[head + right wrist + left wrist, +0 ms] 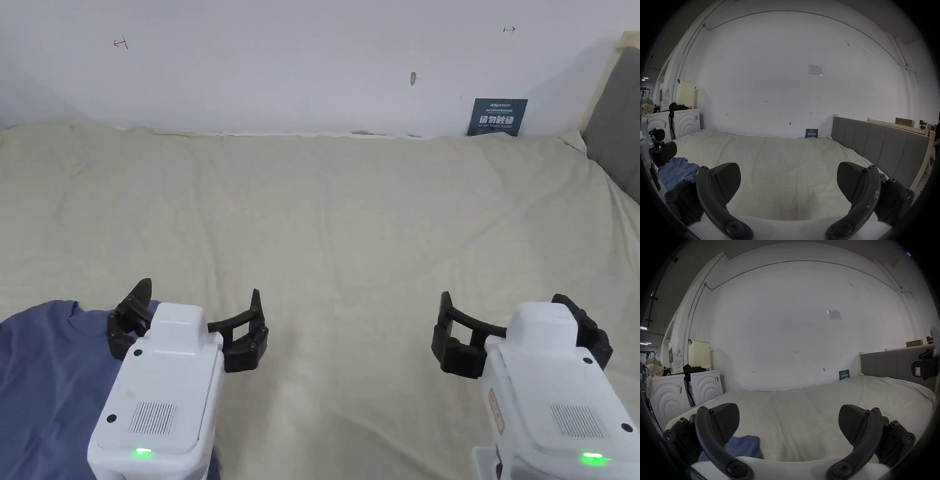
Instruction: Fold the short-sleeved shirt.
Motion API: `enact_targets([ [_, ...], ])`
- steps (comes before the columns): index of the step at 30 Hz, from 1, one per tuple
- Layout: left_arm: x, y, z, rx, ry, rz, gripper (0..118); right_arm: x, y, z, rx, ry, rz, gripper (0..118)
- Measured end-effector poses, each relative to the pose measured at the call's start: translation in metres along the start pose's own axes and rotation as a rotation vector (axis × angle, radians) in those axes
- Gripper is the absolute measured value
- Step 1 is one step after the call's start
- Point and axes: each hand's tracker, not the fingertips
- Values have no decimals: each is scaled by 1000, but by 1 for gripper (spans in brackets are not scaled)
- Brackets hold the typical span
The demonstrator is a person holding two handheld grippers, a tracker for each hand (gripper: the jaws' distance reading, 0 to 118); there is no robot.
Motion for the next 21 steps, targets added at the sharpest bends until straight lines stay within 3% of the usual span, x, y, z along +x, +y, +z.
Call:
enact_targets([
  [11,-1,0,0,1,0,6,118,0,1,1,2,-1,6,118],
  [15,-1,2,-1,-2,2,23,118,-3,6,2,8,-8,43,118],
  [17,-5,7,-4,-37,17,176,118,-13,13,6,29,-70,168,118],
  [18,-12,10,-7,-64,11,355,118,-23,15,8,61,-124,282,118],
  [21,-46,8,-12,-114,-136,1043,118,-53,12,14,213,-306,721,118],
])
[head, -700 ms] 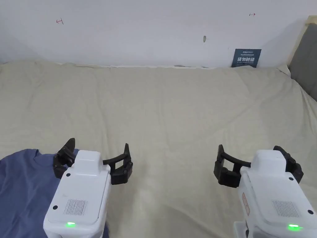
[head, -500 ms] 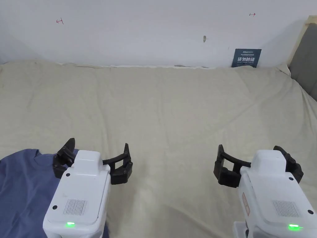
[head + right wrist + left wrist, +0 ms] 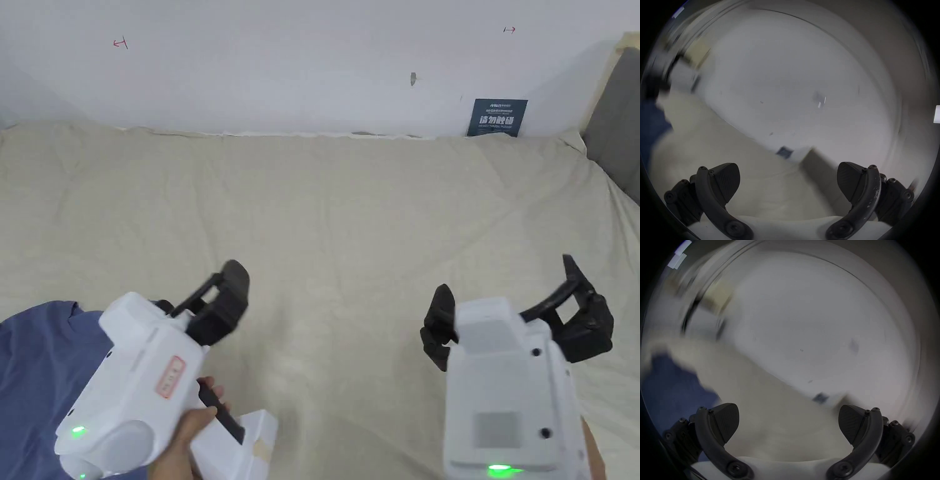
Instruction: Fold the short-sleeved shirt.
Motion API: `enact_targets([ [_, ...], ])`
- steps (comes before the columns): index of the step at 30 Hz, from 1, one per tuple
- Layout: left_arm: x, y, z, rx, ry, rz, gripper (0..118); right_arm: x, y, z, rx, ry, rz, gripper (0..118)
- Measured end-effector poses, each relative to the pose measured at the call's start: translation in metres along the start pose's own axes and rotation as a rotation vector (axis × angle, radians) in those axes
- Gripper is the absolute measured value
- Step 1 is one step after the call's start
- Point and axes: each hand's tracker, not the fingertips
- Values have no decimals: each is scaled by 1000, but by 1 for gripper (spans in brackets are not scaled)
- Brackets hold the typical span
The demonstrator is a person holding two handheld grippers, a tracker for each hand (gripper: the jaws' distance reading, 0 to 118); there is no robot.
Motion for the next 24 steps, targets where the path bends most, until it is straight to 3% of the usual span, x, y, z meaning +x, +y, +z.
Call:
enact_targets([
  [1,-11,3,0,-4,-50,219,118,-8,2,5,67,-81,145,118],
  [3,-26,3,1,5,-99,488,118,-19,-1,13,198,-202,347,118],
  [4,-29,2,1,6,-109,560,118,-21,-2,15,236,-230,388,118],
  [5,-29,4,0,-2,-86,561,118,-21,-1,17,252,-236,381,118],
  [6,-27,7,0,-16,-45,489,118,-16,-1,16,224,-210,316,118],
  [8,-10,10,0,-3,20,225,118,-4,3,15,131,-114,91,118],
  [13,43,-6,8,135,152,-657,118,34,-9,-7,-126,139,-523,118],
  [15,50,-15,10,196,168,-868,118,39,-18,-13,-159,195,-656,118],
  [18,52,-28,13,223,170,-1080,118,39,-26,-14,-175,258,-707,118],
  [21,46,-38,13,213,188,-1204,118,38,-32,-16,-196,288,-739,118],
  [24,43,-36,13,185,185,-1168,118,37,-30,-15,-199,282,-750,118],
])
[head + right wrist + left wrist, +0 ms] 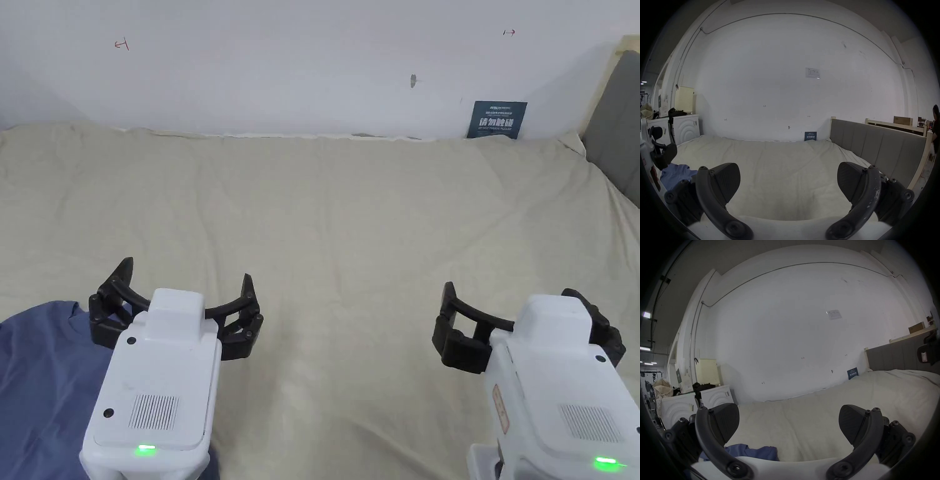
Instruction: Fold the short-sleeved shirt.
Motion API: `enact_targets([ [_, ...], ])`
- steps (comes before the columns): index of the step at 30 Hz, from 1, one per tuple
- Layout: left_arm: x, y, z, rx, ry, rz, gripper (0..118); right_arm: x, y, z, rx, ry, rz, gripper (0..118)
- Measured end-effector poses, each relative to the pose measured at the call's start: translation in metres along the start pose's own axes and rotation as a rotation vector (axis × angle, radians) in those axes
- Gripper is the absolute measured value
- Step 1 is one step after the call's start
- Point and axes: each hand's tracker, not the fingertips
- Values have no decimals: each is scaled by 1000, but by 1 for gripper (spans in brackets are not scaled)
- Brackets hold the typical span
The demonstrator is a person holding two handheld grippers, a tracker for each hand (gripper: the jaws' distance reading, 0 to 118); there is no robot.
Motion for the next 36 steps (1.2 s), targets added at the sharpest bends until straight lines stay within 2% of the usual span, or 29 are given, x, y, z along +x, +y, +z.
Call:
enact_targets([
  [8,-10,2,-2,-21,7,122,118,0,5,1,14,-8,21,118],
  [30,-9,4,0,-10,3,133,118,-2,8,4,20,1,43,118],
  [32,-9,6,1,-14,0,140,107,-2,9,5,18,-1,51,118],
  [33,-9,6,1,-16,-1,142,91,-3,9,5,18,1,56,109],
  [34,-9,7,2,-18,-1,143,76,-3,9,5,15,8,63,93],
  [35,-8,7,2,-21,-1,146,54,-3,10,6,13,11,69,70],
  [36,-7,7,1,-27,-2,153,14,-4,10,8,16,7,78,31],
])
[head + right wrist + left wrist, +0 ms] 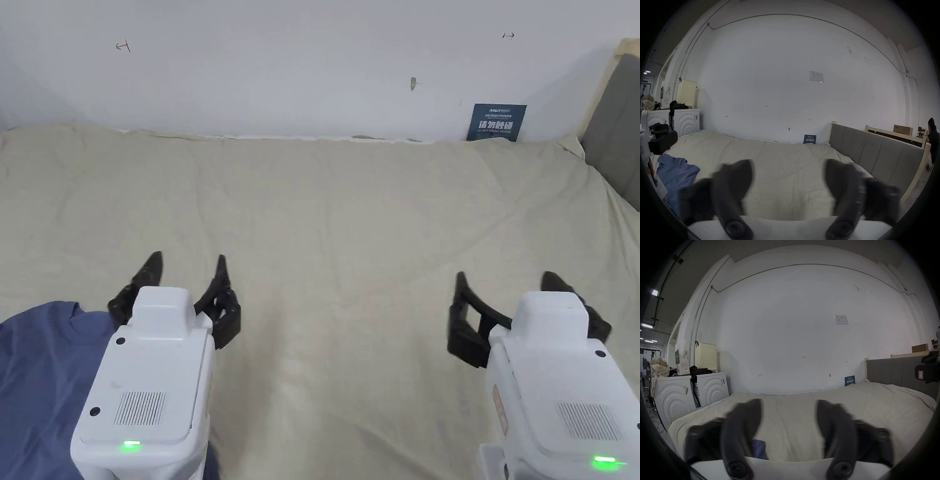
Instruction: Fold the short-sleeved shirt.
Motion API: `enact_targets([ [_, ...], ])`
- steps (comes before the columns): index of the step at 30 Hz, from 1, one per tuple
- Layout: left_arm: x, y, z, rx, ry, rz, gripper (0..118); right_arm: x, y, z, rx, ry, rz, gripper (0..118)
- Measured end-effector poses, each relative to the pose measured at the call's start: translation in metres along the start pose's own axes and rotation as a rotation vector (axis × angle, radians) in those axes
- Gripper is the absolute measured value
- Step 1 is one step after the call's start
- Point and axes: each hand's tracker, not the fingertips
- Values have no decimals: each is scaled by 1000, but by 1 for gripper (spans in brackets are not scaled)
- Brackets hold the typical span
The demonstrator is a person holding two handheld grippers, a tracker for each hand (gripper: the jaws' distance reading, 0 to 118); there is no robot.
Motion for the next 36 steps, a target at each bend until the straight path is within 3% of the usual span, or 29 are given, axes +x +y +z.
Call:
enact_targets([
  [1,0,0,0,-3,0,11,1,-2,0,1,1,-13,14,5],
  [2,0,1,0,-4,1,23,0,-2,1,1,4,-14,19,2],
  [6,2,2,-2,-13,-23,61,0,5,2,-1,-7,9,-25,1],
  [10,-3,0,-3,-17,4,54,0,4,1,-5,-9,-6,-18,1],
  [15,-27,-3,4,-30,52,62,0,-13,5,-13,-9,60,-22,1],
  [20,-80,-10,19,-52,179,38,0,-63,12,-25,11,203,-19,1],
  [29,-194,-15,79,-109,458,-15,0,-189,25,-21,49,501,-15,1],
  [36,-249,-20,115,-154,551,-33,0,-247,22,-1,36,619,-14,1],
])
